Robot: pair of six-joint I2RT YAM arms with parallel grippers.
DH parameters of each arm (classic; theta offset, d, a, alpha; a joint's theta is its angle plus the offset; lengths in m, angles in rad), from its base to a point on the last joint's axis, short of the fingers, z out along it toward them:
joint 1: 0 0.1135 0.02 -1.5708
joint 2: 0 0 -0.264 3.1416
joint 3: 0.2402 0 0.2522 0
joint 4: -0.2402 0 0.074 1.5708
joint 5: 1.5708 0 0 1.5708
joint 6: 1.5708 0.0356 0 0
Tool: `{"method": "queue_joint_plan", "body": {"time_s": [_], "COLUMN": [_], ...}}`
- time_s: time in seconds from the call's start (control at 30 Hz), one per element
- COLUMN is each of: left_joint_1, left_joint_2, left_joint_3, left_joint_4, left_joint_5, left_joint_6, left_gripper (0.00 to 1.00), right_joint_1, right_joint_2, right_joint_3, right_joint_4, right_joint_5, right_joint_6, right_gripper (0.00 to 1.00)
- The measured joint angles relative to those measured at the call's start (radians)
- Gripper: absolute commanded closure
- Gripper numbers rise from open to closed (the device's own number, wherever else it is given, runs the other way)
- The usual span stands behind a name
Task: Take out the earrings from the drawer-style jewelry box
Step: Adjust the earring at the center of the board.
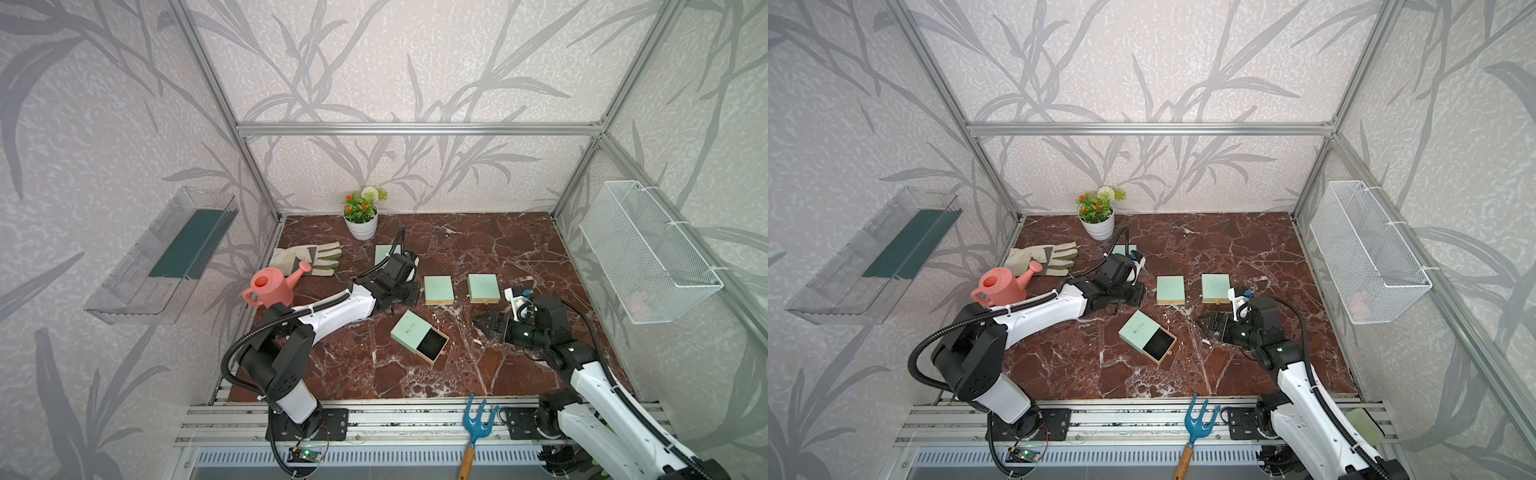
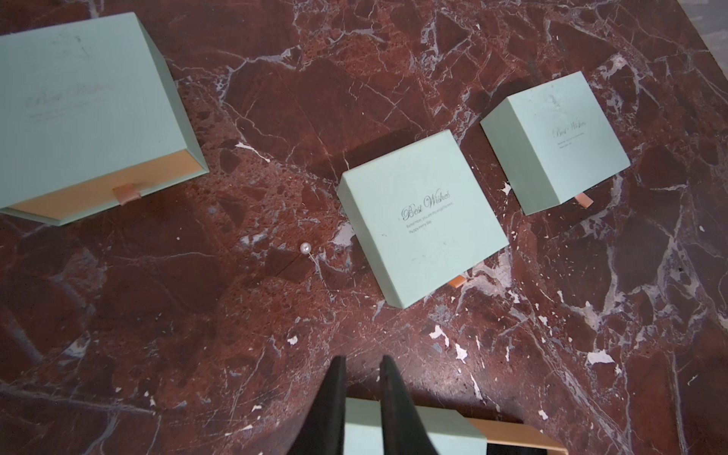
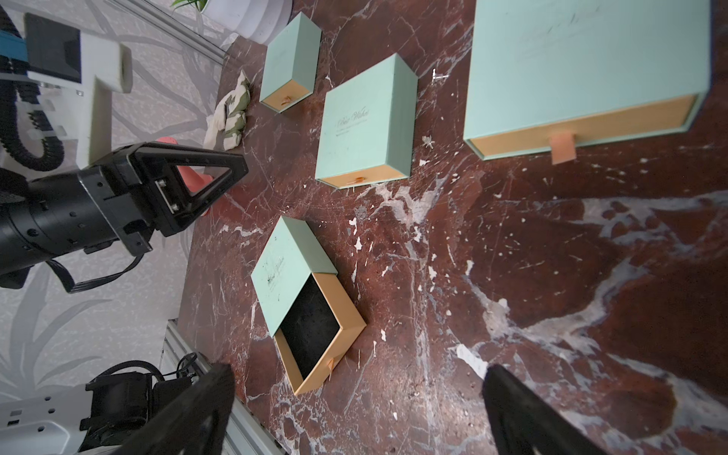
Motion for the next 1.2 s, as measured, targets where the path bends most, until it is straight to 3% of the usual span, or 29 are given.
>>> {"method": "queue_joint_plan", "body": {"time_s": [0.33,0.57,0.67,0.73,0.77,0.8,0.97,1.2], "left_joint_1": [0.011,0.028,0.039,0.050,0.059,0.069,0.167,0.287], "left_joint_2": [-0.016,-0.186,-0.281,-0.348,-0.389,-0.426,-0.578,-0.634], "left_joint_3": [0.000,-0.062,-0.074,-0.087,-0.096,-0.104,-0.125,-0.126], "left_joint_4": [0.035,0.042,0.027,0.014,0.009,0.001,-0.046,-0.183], "left_joint_5": [0.060,0.058,0.055,0.050,0.050,0.050,0.134,0.346], "left_joint_6": [-0.080,-0.151,-0.167,-0.179,-0.191,-0.197,-0.237,-0.191], "left_gripper": [0.74,0.65,0.51,0.36,0.13,0.01,0.01,0.01], "right_joint_1": [0.000,0.004,0.010,0.017,0.024,0.031,0.091,0.108], "right_joint_2": [0.092,0.265,0.349,0.408,0.446,0.476,0.681,0.972], "right_joint_3": [0.116,0.251,0.320,0.370,0.403,0.429,0.633,0.929], "right_joint_4": [-0.014,-0.006,0.009,0.011,0.014,0.014,0.005,-0.038], "right_joint_5": [0.132,0.203,0.224,0.237,0.246,0.254,0.299,0.310], "right_joint_6": [-0.096,-0.178,-0.212,-0.229,-0.241,-0.252,-0.327,-0.414], "right_gripper": [0.06,0.09,0.10,0.12,0.12,0.13,0.15,0.26]}}
